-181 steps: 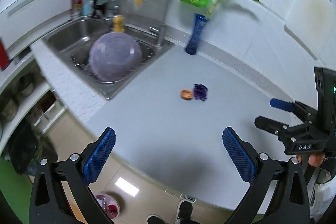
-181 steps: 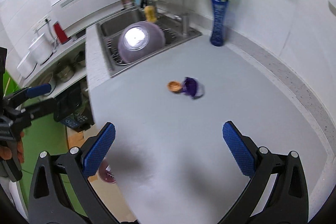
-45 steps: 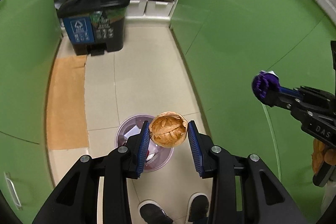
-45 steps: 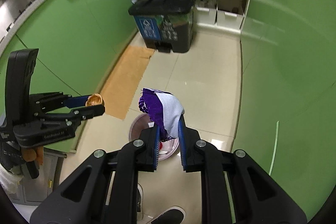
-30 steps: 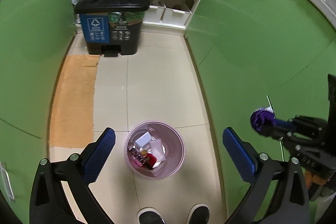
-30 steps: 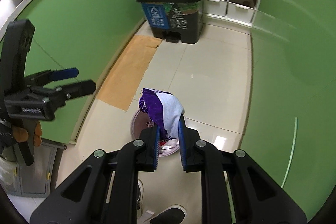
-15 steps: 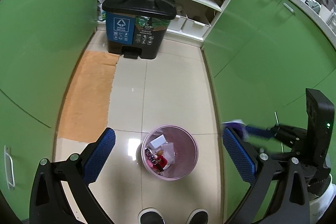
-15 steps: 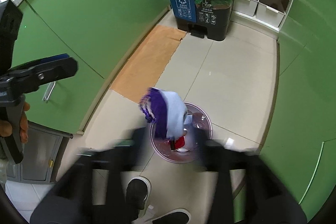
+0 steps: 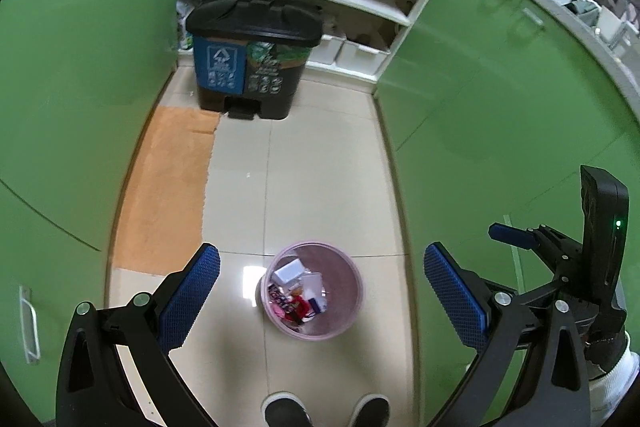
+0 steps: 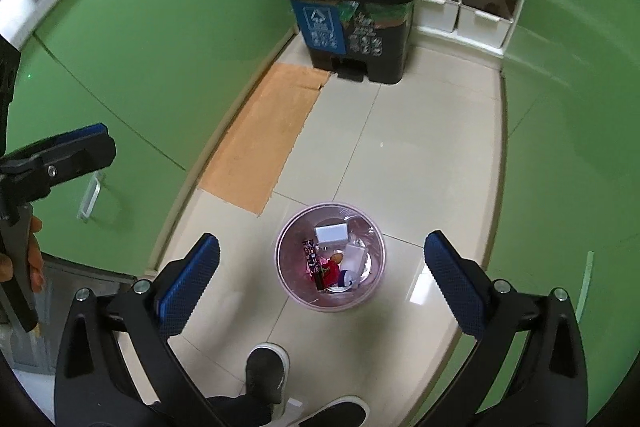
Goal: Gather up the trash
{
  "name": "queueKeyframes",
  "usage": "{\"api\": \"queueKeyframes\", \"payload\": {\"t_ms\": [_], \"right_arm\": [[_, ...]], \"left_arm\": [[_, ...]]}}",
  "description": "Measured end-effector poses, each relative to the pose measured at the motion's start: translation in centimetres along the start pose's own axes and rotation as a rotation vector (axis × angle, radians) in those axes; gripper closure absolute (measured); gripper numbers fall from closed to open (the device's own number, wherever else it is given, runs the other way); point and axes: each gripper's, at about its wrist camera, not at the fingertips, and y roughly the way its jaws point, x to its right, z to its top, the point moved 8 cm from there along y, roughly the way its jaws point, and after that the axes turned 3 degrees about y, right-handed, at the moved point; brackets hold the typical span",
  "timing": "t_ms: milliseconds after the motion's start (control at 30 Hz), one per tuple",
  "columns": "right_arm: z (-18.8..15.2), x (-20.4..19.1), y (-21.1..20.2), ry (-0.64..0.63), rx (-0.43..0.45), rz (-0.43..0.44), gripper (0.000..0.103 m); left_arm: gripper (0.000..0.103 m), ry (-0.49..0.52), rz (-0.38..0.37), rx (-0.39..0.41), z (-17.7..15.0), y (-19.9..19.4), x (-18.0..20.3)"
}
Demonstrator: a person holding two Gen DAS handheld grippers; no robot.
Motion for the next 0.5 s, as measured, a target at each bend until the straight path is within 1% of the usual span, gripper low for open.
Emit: {"api": "queueKeyframes", "payload": {"t_ms": [67,167,200,233,267,300,333,400,433,500], "right_arm": [[0.6,0.2,-3.1,0.015,0.013,-0.005,0.003],[2.0,0.2,-9.6,0.038,0.039,-0.013,0.003],[2.5,0.3,-12.3,0.049,0.052,-0.018,0.003],[3.0,0.5,-15.3,0.062,0.067,-0.023,0.003],[3.2,0.7,-17.4,0.071,0.078,-0.029,0.003],[3.6,1.0,-20.5,0.086,0.096,-0.040,0.003],[4.0,1.3,-23.7,0.103,0.112,-0.054,0.003],[4.3,2.2,-28.5,0.135,0.138,-0.075,0.003],[4.4,2.9,-31.7,0.157,0.156,-0.094,0.003],[4.3,4.3,-36.1,0.188,0.186,-0.126,0.003]], "left_arm": [[0.005,0.021,-0.014,-0.003,1.4,-2.8,2.3],[0.005,0.064,-0.033,0.001,3.9,-7.9,6.5],[0.005,0.076,-0.036,0.005,4.5,-9.0,7.6],[0.005,0.095,-0.048,0.010,5.6,-11.1,9.4],[0.005,0.114,-0.058,0.015,6.5,-12.9,11.0],[0.005,0.142,-0.069,0.023,7.9,-15.2,13.2],[0.005,0.157,-0.080,0.027,8.6,-16.6,14.6],[0.005,0.199,-0.119,0.033,10.7,-20.1,18.6],[0.005,0.222,-0.132,0.035,11.3,-21.2,20.1],[0.005,0.268,-0.160,0.047,12.6,-23.4,23.4]]}}
